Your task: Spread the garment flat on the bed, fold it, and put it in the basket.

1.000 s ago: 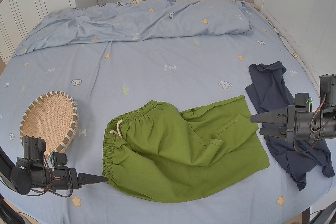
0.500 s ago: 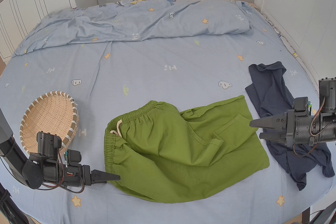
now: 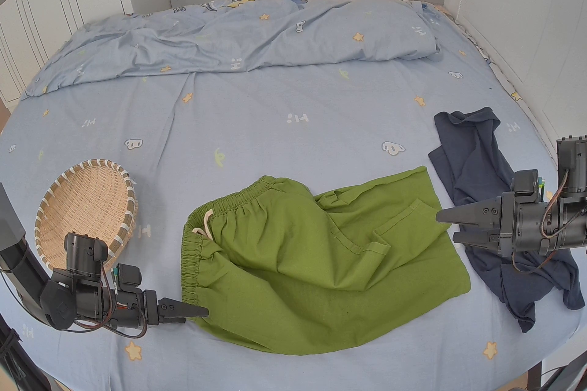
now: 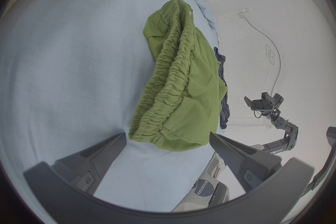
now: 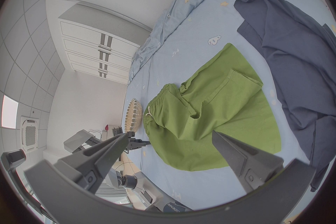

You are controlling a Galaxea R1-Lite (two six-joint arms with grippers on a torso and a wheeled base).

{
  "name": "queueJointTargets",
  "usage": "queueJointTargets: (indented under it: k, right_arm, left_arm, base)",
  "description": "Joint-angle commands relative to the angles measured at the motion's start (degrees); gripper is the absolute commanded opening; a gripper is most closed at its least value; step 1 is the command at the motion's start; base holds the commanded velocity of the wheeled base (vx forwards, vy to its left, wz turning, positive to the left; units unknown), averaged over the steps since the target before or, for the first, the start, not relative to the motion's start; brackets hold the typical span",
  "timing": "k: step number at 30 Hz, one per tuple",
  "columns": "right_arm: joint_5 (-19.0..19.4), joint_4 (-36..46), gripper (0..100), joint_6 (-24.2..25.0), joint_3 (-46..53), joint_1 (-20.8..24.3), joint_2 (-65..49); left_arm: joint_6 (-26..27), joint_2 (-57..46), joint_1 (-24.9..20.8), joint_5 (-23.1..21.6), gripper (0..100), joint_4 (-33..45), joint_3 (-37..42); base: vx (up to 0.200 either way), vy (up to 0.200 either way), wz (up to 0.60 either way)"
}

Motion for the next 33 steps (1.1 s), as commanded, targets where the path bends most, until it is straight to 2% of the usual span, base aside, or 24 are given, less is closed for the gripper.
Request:
queueJointTargets:
  k: [1,4,11,12,27,31,33]
  right_arm:
    - [0.0,0.0,100,0.0,0.1,0.1,0.1]
    - [0.0,0.0,100,0.0,0.1,0.0,0.1]
    - [0.0,0.0,100,0.0,0.1,-0.2,0.0]
    - [0.0,0.0,100,0.0,0.1,-0.2,0.0]
    - [0.0,0.0,100,0.0,0.6,-0.1,0.0]
    - [-0.1,0.1,100,0.0,2.9,-0.6,-0.8]
    - [0.0,0.3,100,-0.2,4.7,-3.2,-1.0]
  left_arm:
    - [-0.3,1.5,-0.8,0.0,100,-0.5,-1.2]
    - [-0.6,2.5,-2.3,0.0,100,-0.9,-1.8]
    - [-0.6,4.3,-2.3,0.0,100,-3.0,-2.1]
    - [-0.6,4.3,-2.2,0.0,0,-3.2,-2.1]
    - [-0.5,3.6,3.1,-0.1,0,-3.1,-0.5]
    - [-0.6,0.2,4.5,-0.8,0,-3.3,3.3]
    - [-0.6,-1.9,4.8,-1.9,0,-3.0,5.9]
  base:
    - [0.0,0.0,0.0]
    - [0.0,0.0,0.0]
    - [0.0,0.0,0.0]
    - [0.0,0.0,0.0]
    - [0.0,0.0,0.0]
    - [0.0,0.0,0.0]
    - [0.0,0.0,0.0]
